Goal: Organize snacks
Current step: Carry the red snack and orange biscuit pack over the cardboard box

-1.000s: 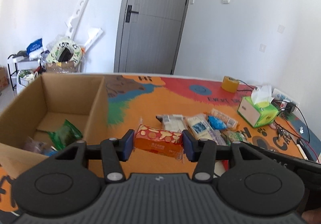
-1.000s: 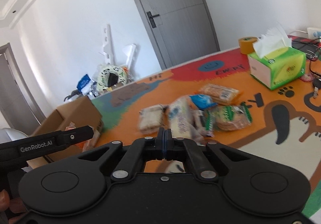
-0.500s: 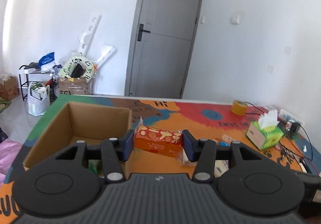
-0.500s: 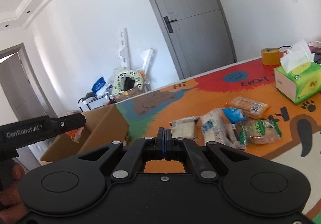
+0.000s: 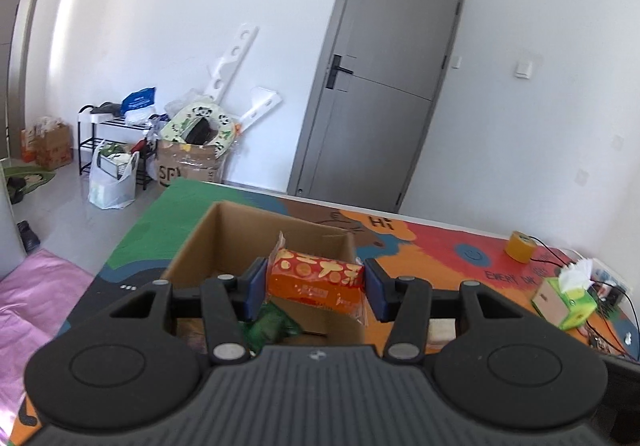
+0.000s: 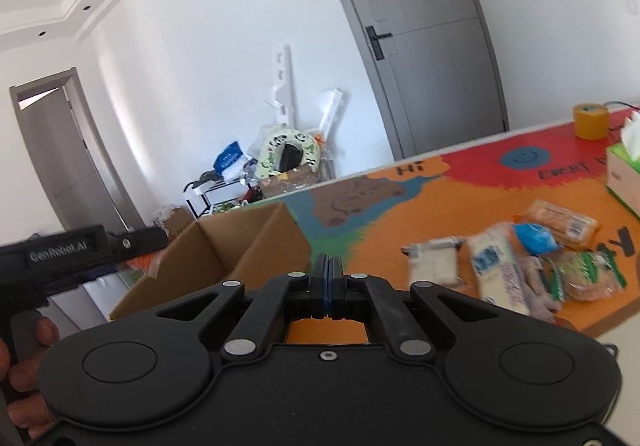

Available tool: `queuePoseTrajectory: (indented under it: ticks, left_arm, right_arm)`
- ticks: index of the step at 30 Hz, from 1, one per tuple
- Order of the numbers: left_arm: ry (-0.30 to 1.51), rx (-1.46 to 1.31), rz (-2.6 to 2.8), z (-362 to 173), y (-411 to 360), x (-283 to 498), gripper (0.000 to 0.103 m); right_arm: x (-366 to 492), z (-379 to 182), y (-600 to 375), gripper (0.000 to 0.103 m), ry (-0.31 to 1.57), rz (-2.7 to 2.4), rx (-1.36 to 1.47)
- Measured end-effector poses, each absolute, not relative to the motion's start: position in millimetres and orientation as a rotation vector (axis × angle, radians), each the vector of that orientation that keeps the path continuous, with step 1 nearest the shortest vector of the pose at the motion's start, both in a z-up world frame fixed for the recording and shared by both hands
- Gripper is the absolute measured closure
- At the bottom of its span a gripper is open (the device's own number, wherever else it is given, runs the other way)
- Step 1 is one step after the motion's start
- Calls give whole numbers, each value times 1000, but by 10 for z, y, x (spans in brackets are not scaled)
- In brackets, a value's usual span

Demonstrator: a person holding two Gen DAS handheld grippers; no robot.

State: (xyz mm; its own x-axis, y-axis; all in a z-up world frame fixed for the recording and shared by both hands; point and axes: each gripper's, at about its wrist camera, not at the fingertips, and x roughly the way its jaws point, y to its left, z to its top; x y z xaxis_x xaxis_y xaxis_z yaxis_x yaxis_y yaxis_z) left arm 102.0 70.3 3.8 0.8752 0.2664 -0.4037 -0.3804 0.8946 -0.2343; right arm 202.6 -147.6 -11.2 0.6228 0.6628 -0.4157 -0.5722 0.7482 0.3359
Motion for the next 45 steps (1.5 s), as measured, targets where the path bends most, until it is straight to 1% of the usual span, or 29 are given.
queuePoseTrajectory:
  ticks: [4,12,13,14,15,16,17,18,21,26,28,29,30,31,37,45]
  left_arm:
    - [382,-346,371,-34,896,1021,53]
    - [413,-393,415,-188,1115,1027,52]
    - [417,-399,422,-196,1124,1036,52]
    - [415,-401,425,-199,1133,1038,52]
    - [413,-403,424,-197,1133,1030,50]
    - [408,-406,419,-191,1133,1025,50]
    - [404,-408,416,-186,1133,1014,50]
    - [402,-410,417,-181,1133,1003,49]
    - [390,-405,426,-160,1122,966,45]
    - [388,-417,443,-162,1138,913,44]
    - [389,-414,441,-151,1138,881,43]
    - [387,-410,439,-145,1134,856,43]
    - [384,-409,440,-136,1133,827,39]
    - [384,-407,443,-128,1137,804,37]
    - [378,-393,452,-93,1229,638,34]
    - [384,-429,494,-132,1429,467,34]
  right_arm:
    - [2038,-89,-1435,102,540,713,155]
    - [2208,-227,-1805,102,584,555,127]
    - [2213,-251,-1837,101,594,538,122]
    - [2219,-273,-1872,96,600,515,120]
    - [2230,-296,-1905,79,609,491,118]
    - [2245,-329,-1936,68,617,465,118]
    - [2250,-353,-1971,52,620,438,118]
    - [2249,-378,-1994,48,624,410,111]
    - [2263,-469,-2023,48,649,367,62]
    - [2274,-676,-2000,48,719,303,-14]
    - [2288,-761,-1988,52,745,277,-36]
    - [2300,-797,-1989,64,763,273,-37]
    - [2317,-824,-1985,80,780,270,-38]
    - [2319,-830,-1987,81,785,279,-34]
    - [2221,-663,-1848,82,736,354,-33]
    - [2123,-374,-1563,82,671,440,-36]
